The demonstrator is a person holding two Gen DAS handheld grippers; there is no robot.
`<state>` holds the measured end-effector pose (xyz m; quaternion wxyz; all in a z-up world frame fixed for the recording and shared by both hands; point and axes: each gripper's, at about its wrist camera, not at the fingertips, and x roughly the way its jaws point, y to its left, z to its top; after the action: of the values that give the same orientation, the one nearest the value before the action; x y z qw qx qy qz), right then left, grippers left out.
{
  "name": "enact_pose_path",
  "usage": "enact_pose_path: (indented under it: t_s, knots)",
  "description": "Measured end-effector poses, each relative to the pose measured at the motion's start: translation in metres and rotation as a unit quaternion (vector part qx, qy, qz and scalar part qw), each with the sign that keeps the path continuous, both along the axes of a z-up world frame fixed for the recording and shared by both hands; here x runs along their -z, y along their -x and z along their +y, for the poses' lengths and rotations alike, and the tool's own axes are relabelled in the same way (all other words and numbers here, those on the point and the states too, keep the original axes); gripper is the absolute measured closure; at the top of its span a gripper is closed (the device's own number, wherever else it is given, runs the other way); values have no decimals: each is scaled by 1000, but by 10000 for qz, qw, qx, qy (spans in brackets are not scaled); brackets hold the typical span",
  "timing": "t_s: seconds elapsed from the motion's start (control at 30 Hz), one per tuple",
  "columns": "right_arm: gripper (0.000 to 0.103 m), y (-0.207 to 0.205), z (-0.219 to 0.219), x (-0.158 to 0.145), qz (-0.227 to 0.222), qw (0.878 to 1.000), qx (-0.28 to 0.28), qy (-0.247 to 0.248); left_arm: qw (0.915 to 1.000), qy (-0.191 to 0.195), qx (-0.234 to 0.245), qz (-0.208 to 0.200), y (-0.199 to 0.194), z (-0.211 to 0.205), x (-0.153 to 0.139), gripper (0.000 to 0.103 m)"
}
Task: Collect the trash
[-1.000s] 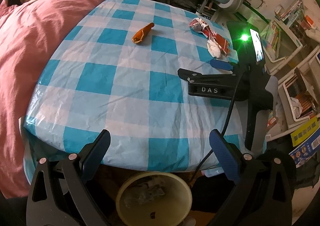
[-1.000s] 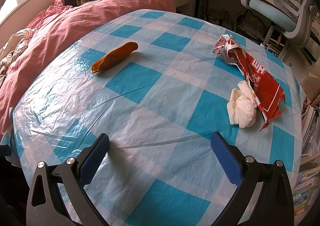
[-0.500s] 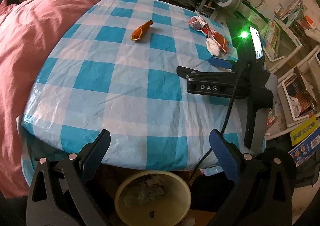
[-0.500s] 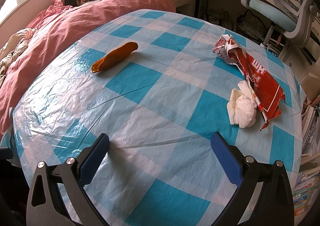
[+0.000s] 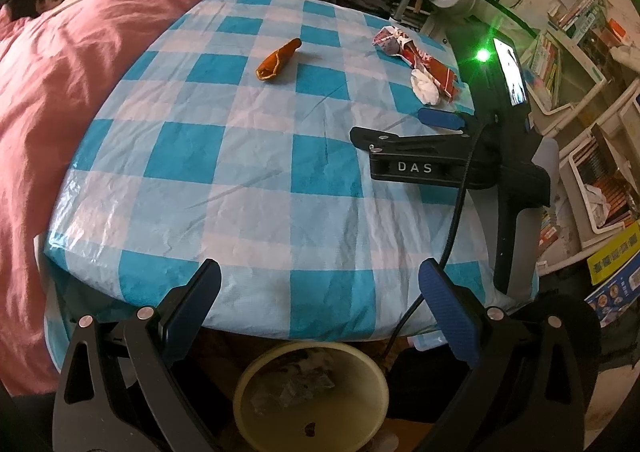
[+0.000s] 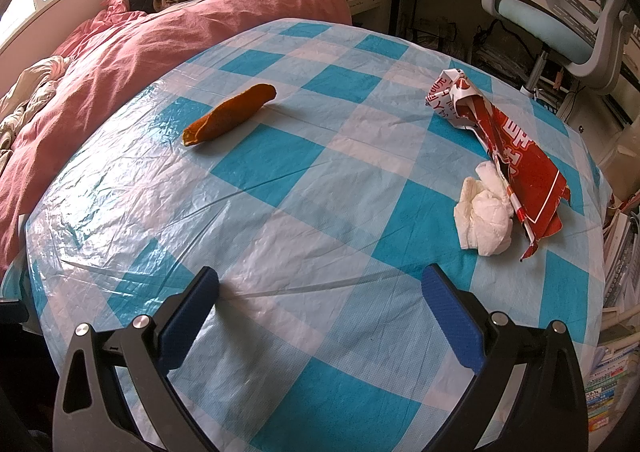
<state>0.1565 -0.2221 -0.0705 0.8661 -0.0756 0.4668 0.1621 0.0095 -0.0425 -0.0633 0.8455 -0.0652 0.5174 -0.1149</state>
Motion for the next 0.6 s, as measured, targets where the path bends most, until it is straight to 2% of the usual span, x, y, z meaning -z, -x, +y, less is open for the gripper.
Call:
enact_pose_path:
  t_s: [0.6]
  knots:
    - [6, 0, 0, 0, 0, 10000, -1, 0, 9999, -77, 85, -12, 3, -4, 0, 7]
